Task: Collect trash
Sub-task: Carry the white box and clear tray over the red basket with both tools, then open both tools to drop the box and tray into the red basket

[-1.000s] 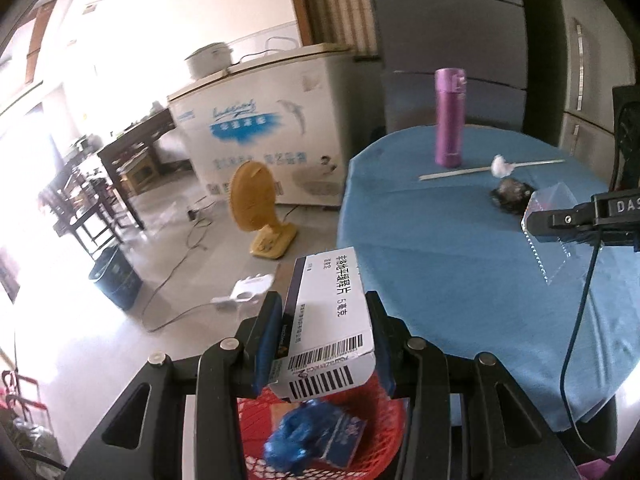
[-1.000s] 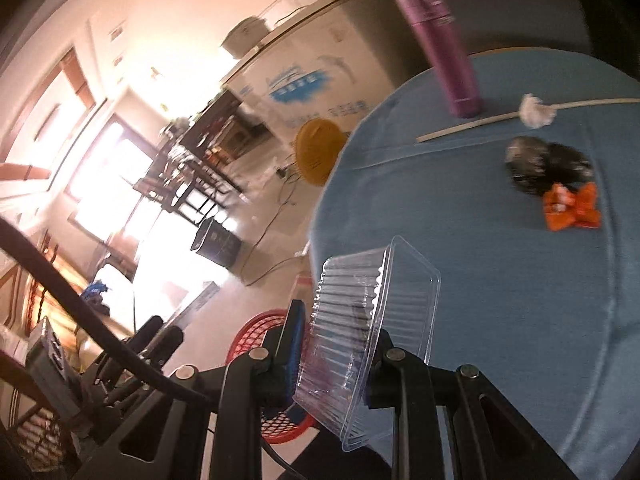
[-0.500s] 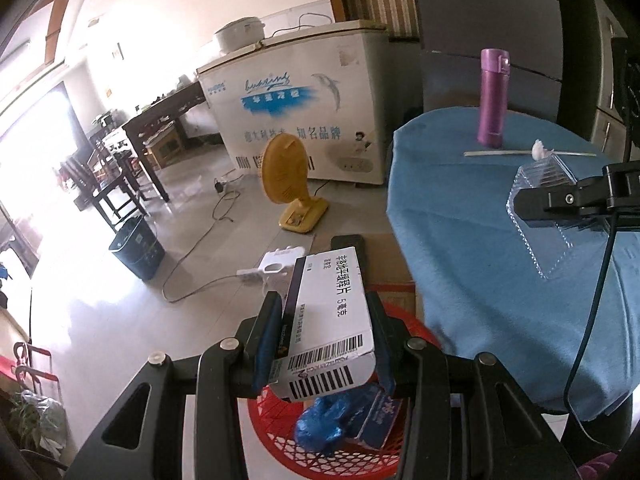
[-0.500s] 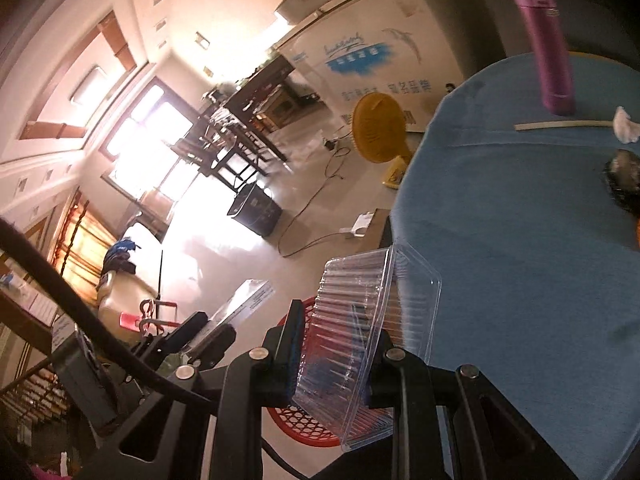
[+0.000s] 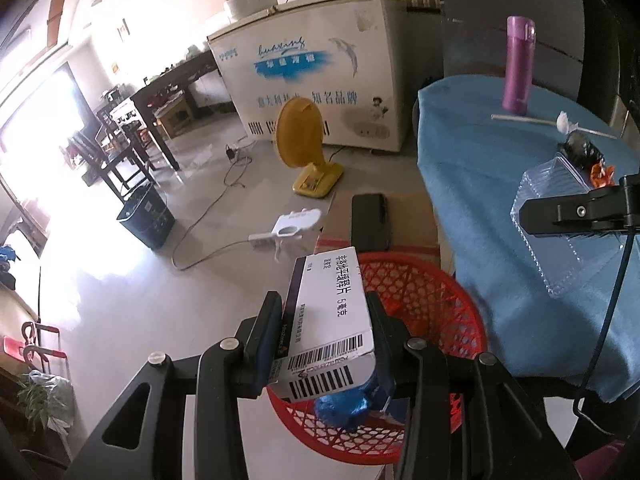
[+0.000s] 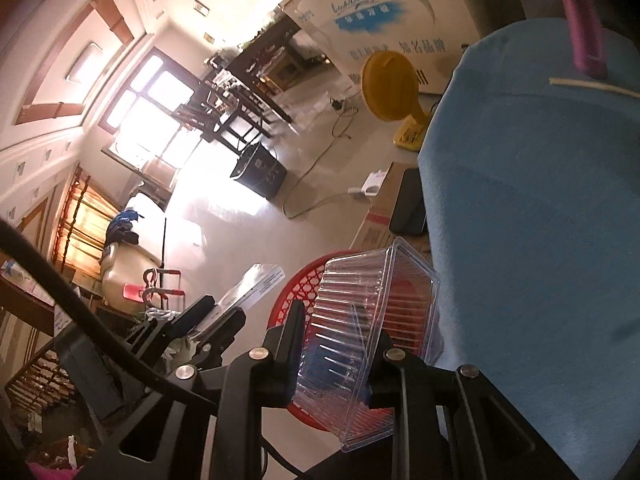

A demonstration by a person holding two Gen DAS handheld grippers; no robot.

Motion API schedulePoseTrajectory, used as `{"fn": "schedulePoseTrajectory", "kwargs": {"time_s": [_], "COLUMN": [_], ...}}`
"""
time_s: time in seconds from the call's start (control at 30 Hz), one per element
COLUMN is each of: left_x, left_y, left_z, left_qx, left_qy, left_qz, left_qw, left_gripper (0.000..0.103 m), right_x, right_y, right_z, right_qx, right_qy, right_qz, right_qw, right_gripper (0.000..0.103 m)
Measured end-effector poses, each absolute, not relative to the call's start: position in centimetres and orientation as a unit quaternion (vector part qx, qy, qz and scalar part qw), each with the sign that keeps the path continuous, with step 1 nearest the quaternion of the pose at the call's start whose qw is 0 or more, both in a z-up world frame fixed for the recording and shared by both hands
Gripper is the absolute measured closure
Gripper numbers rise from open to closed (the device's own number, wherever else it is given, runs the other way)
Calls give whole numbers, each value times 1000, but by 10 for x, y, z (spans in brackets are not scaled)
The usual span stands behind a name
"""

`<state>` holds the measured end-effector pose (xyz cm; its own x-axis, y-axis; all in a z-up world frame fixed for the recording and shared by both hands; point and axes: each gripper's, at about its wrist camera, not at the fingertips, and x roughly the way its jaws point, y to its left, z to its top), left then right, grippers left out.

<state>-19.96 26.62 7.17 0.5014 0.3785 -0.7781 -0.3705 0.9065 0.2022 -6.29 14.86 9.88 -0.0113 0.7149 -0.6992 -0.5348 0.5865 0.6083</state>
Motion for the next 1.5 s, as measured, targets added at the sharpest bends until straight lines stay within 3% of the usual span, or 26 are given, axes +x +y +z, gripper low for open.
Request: {"fn": "schedulePoseTrajectory", "kwargs": {"time_s": [0.73, 1.13, 1.27, 1.5], "left_x": [-204, -207, -206, -195], "left_y": [290, 303, 307, 294], "left_z": [43, 49, 63, 84], "left_qx": [-47, -80, -77, -56], "left_qy": [495, 486, 468, 446], "left_qz": [181, 176, 189, 185], "left_qw": [849, 852, 860, 874], "left_gripper": [57, 48, 36, 33], "right_x": [-73, -55, -46, -32], "right_y": [187, 145, 122, 80], "right_z": [59, 69, 73, 84], "right_qx": [65, 91, 111, 145], "right_qy": [587, 570, 565, 549], "right_qz": [453, 418, 404, 375], "right_qw": [668, 701, 711, 733], "right_gripper": [76, 76, 76, 76]}}
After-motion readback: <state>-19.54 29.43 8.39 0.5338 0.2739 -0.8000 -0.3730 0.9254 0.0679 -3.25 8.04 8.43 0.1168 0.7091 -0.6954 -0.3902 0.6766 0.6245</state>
